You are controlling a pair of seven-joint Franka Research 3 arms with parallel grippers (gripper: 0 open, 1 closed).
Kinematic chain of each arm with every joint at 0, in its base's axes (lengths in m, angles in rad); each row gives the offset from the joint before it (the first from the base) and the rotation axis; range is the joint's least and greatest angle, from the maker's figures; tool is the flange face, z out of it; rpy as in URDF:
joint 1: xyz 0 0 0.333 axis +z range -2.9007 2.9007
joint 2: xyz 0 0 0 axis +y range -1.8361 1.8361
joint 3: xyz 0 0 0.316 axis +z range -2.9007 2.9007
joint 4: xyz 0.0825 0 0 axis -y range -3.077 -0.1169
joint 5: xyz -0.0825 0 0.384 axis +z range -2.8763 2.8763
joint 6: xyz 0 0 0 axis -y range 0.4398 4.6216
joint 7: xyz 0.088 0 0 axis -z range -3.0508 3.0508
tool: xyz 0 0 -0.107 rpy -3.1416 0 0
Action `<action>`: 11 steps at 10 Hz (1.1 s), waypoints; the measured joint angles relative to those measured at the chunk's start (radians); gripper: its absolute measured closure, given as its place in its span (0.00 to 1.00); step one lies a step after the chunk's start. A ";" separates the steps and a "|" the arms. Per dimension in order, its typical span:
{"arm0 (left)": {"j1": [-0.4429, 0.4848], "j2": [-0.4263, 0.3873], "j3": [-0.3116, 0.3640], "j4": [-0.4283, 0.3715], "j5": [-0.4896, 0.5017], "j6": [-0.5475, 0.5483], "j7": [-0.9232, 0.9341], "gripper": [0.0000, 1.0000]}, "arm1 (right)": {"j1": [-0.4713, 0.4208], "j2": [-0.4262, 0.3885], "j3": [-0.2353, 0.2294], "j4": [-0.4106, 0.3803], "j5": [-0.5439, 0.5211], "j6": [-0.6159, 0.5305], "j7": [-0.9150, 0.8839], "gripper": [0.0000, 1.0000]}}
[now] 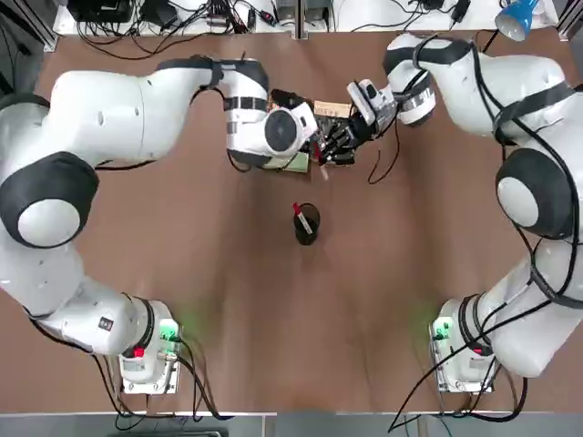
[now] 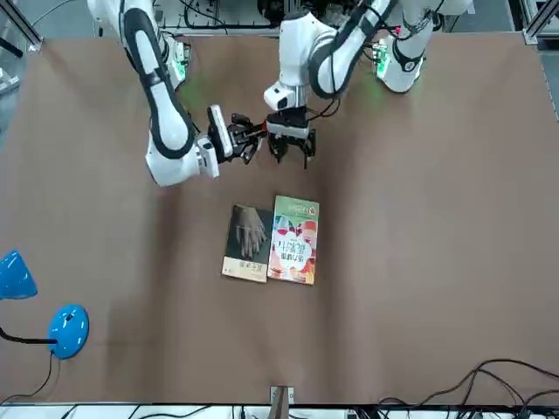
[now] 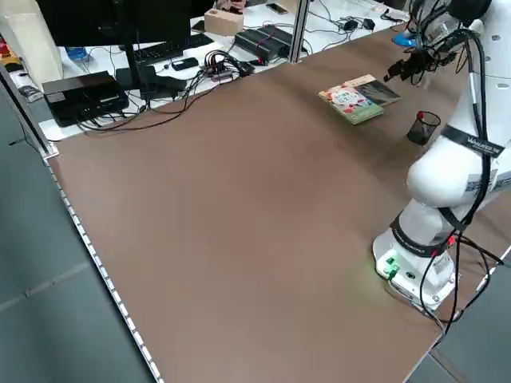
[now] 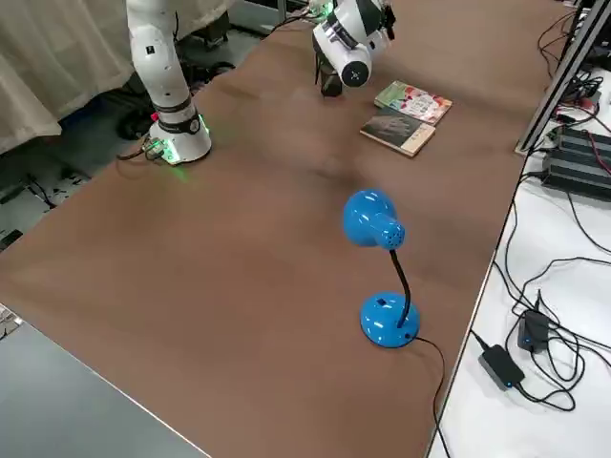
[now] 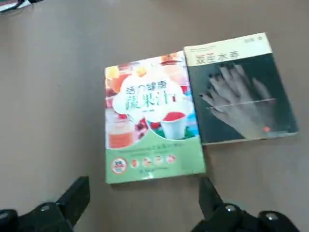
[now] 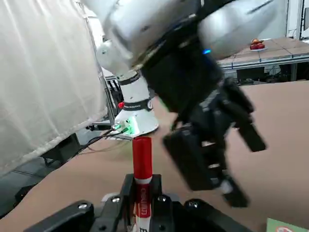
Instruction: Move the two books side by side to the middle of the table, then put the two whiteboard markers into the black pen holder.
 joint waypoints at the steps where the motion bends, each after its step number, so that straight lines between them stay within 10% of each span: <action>1: 0.045 -0.002 0.001 0.000 -0.005 0.002 0.047 0.00 | 0.000 0.002 -0.002 0.000 0.002 0.000 -0.006 0.83; 5: 0.179 -0.016 0.026 0.004 -0.218 0.013 0.395 0.00 | 0.044 0.005 0.003 -0.019 0.045 -0.010 -0.049 0.83; 11: 0.206 -0.171 0.310 0.036 -0.697 -0.014 1.023 0.00 | 0.091 0.063 0.028 -0.064 0.160 -0.008 -0.218 0.83</action>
